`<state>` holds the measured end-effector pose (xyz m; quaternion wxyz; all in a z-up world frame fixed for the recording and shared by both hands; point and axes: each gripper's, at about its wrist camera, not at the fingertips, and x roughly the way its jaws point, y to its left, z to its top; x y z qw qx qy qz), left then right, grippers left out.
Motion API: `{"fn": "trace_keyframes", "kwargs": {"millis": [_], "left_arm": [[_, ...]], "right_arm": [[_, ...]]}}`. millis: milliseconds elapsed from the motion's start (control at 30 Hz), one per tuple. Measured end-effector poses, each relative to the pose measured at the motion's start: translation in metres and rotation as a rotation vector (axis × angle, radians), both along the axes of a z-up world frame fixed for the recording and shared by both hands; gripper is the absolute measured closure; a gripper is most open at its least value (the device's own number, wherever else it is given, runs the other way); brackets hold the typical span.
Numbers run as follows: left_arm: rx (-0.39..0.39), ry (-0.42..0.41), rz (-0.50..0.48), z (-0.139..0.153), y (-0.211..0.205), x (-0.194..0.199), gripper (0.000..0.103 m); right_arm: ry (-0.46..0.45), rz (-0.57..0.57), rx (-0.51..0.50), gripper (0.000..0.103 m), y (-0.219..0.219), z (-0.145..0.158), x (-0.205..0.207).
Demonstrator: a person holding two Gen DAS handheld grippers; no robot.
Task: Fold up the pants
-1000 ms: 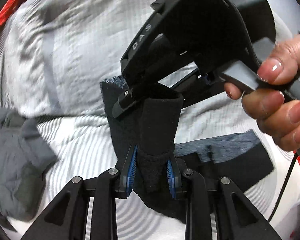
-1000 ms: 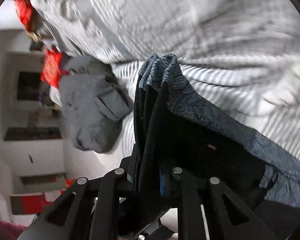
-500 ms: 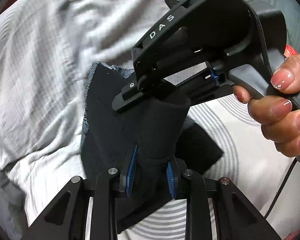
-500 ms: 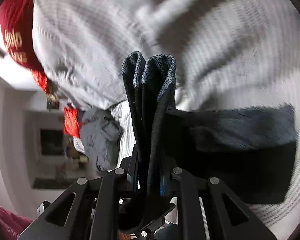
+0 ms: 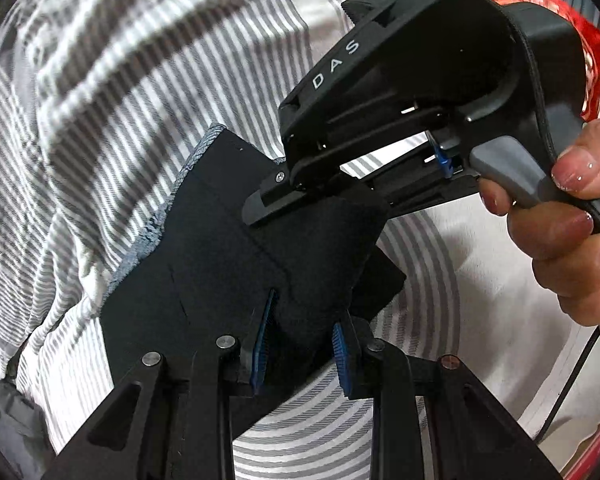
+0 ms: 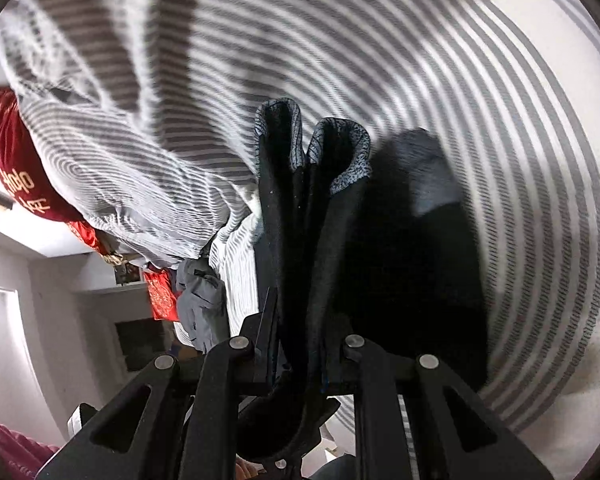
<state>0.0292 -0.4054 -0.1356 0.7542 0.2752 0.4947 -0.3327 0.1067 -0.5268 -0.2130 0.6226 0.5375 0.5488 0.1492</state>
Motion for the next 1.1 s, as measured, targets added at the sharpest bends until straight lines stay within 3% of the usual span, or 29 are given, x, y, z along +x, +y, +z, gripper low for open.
{"fn": "trace_keyframes", "kwargs": {"millis": [233,400,467,533,567,633,733,900,1000,1100], "left_arm": [[0.043,0.02,0.0,-0.014,-0.004,0.0,0.074],[0.072,0.029,0.011,-0.008,-0.003,0.001,0.069],[0.064,0.056,0.032,-0.003,0.001,0.005,0.069],[0.058,0.082,0.062,0.001,0.009,0.009,0.05],[0.041,0.09,0.077,0.005,0.014,0.01,0.042],[0.01,0.105,0.099,0.013,0.024,0.011,0.041],[0.017,0.092,0.121,0.024,0.037,0.012,0.041],[0.021,0.112,0.307,0.026,0.075,0.05,0.041],[0.045,0.095,0.414,0.019,0.096,0.076,0.041],[0.05,0.087,0.506,0.008,0.115,0.1,0.041]], "right_arm": [[0.048,0.008,-0.012,0.087,-0.006,-0.022,-0.01],[0.05,0.048,-0.051,0.087,0.001,-0.017,-0.008],[0.054,0.071,-0.079,0.082,0.011,-0.009,-0.003],[0.053,0.082,-0.099,0.08,0.012,-0.007,-0.004],[0.058,0.086,-0.116,0.074,0.013,-0.004,-0.004],[0.088,0.09,-0.155,0.064,0.012,-0.002,-0.006],[0.127,0.082,-0.211,0.062,0.003,0.004,-0.014],[0.121,0.092,-0.397,0.061,-0.009,0.034,-0.02],[0.062,0.098,-0.426,0.063,-0.003,0.054,-0.006],[0.044,0.178,-0.48,0.063,0.01,0.054,0.016]]}}
